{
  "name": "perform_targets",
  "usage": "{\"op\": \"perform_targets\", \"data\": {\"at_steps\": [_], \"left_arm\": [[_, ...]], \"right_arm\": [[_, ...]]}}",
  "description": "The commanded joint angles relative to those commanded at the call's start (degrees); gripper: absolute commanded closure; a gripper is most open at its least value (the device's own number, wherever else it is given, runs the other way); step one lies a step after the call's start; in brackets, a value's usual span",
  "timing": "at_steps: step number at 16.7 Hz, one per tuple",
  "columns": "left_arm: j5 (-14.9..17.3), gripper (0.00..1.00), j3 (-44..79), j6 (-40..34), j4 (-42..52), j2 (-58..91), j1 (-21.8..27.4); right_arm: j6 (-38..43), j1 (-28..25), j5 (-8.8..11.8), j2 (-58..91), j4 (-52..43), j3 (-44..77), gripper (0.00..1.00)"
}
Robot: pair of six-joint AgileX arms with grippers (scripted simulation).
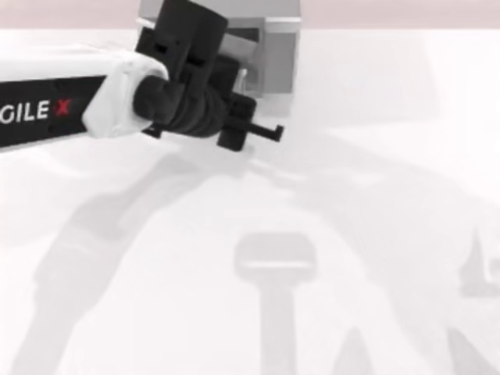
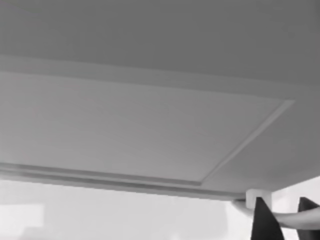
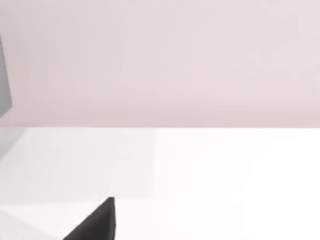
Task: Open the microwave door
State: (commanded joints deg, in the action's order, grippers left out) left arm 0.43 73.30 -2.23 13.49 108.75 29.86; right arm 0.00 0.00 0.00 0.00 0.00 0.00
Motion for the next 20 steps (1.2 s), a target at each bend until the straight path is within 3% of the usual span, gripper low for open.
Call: {"op": "perform_targets", "data": {"at_steps": [20], "left_arm": [[1.09,1.0,-1.1,1.69,-0.24,-0.68,-0.74]], "right_arm": [[0.0,0.0,0.0,0.0,0.0,0.0,0.0]]}}
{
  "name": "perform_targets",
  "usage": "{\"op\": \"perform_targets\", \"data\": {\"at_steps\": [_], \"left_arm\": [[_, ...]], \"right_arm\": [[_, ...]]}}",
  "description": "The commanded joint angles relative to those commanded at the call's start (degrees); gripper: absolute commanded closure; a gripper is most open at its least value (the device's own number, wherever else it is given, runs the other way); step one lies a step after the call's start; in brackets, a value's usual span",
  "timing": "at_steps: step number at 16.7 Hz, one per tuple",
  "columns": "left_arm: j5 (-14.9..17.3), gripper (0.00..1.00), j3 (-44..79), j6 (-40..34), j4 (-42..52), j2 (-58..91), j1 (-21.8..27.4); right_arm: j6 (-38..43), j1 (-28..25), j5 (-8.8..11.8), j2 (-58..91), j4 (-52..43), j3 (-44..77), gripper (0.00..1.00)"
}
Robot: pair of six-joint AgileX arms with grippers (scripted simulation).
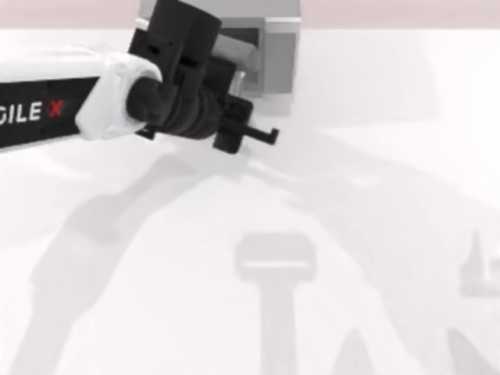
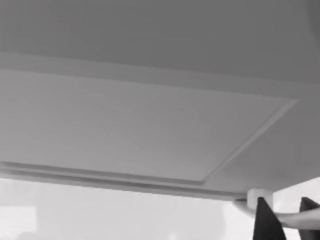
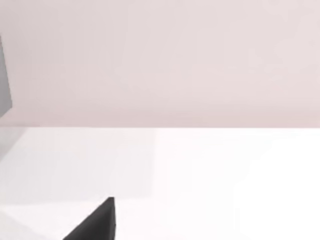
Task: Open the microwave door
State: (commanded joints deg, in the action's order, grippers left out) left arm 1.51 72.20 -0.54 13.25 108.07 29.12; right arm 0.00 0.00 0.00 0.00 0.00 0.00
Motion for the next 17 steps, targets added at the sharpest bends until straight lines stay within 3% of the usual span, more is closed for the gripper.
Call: {"op": "perform_targets", "data": {"at_steps": [7,17], "left_arm": [[0.0,1.0,0.0,0.0,0.0,0.0,0.0],[2.94,1.0,-1.97,3.42,-0.27,-1.5,-1.31]], "right_arm": [[0.0,0.0,0.0,0.0,0.0,0.0,0.0],[0.0,0.0,0.0,0.0,0.0,0.0,0.0]]}}
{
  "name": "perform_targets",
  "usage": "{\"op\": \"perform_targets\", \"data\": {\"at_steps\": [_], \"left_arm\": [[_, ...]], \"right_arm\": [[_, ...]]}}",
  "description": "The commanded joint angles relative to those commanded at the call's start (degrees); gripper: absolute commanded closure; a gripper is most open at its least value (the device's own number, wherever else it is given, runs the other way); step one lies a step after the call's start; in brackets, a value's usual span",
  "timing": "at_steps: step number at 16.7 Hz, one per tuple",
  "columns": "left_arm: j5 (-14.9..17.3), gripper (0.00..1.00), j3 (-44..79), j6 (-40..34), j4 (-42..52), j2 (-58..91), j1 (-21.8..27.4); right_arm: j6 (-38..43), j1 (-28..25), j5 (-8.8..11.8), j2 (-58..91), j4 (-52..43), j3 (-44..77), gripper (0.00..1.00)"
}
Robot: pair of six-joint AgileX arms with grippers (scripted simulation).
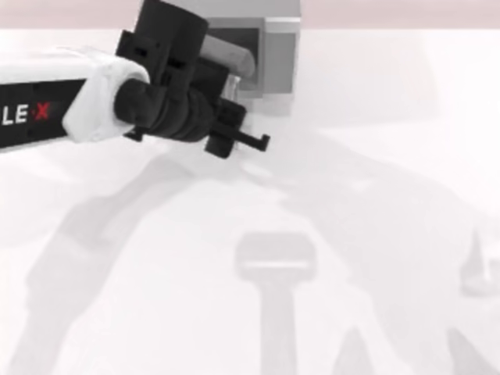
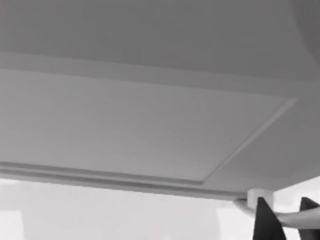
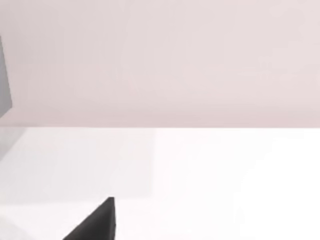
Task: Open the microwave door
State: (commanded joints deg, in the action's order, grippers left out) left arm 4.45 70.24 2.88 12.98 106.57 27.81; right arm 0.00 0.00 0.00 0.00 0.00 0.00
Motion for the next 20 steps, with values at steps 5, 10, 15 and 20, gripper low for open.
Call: {"op": "perform_targets", "data": {"at_steps": [5,10,15,20], "left_arm": [[0.0,1.0,0.0,0.0,0.0,0.0,0.0],[0.0,1.0,0.0,0.0,0.0,0.0,0.0],[0.0,1.0,0.0,0.0,0.0,0.0,0.0],[0.0,1.0,0.0,0.0,0.0,0.0,0.0]], "right_arm": [[0.0,0.0,0.0,0.0,0.0,0.0,0.0],[0.0,0.0,0.0,0.0,0.0,0.0,0.0],[0.0,0.0,0.0,0.0,0.0,0.0,0.0],[0.0,0.0,0.0,0.0,0.0,0.0,0.0]]}}
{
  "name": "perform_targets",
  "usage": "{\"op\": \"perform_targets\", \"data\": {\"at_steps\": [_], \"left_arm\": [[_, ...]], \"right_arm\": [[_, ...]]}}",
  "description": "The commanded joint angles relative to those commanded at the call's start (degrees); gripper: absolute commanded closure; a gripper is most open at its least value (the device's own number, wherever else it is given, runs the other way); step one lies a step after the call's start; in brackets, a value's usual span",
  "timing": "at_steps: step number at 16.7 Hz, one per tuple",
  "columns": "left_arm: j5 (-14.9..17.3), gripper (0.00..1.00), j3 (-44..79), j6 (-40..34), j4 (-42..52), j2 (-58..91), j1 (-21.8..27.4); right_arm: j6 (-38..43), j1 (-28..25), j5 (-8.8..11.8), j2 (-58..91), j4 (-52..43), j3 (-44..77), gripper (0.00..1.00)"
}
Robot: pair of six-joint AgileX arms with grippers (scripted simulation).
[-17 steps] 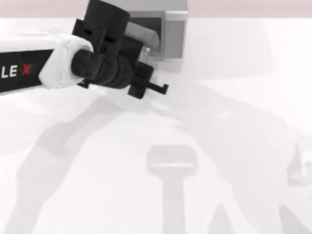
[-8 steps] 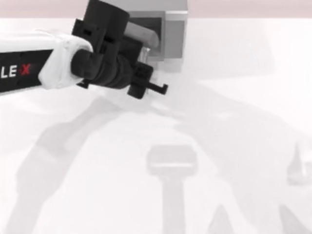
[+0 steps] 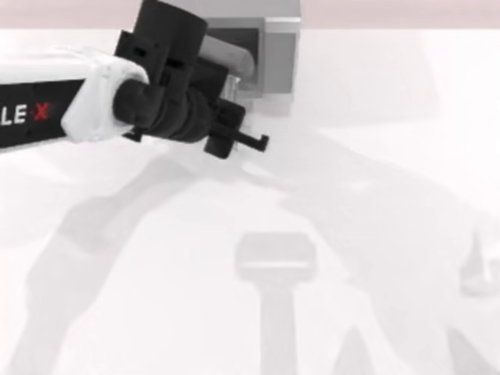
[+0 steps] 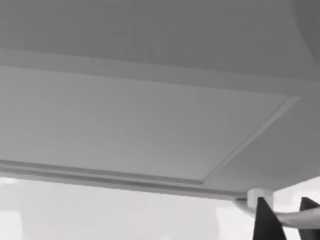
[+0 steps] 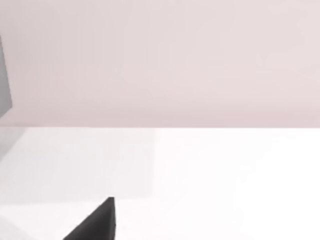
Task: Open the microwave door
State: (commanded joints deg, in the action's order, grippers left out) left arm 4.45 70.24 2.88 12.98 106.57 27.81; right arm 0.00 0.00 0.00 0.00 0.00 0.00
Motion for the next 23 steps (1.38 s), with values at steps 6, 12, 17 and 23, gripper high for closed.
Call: {"op": "perform_targets", "data": {"at_steps": [6,12,17,23], "left_arm": [[1.24,1.0,-0.54,0.88,0.11,-0.34,-0.09],[3.12,1.0,-1.74,3.68,0.05,-1.39,-1.48],[3.12,1.0,-1.74,3.68,0.05,-1.39,-1.48],[3.12,1.0,-1.74,3.68,0.05,-1.39,-1.48]], "right_arm": [[0.0,0.0,0.0,0.0,0.0,0.0,0.0],[0.0,0.0,0.0,0.0,0.0,0.0,0.0],[0.0,0.0,0.0,0.0,0.0,0.0,0.0],[0.0,0.0,0.0,0.0,0.0,0.0,0.0]]}}
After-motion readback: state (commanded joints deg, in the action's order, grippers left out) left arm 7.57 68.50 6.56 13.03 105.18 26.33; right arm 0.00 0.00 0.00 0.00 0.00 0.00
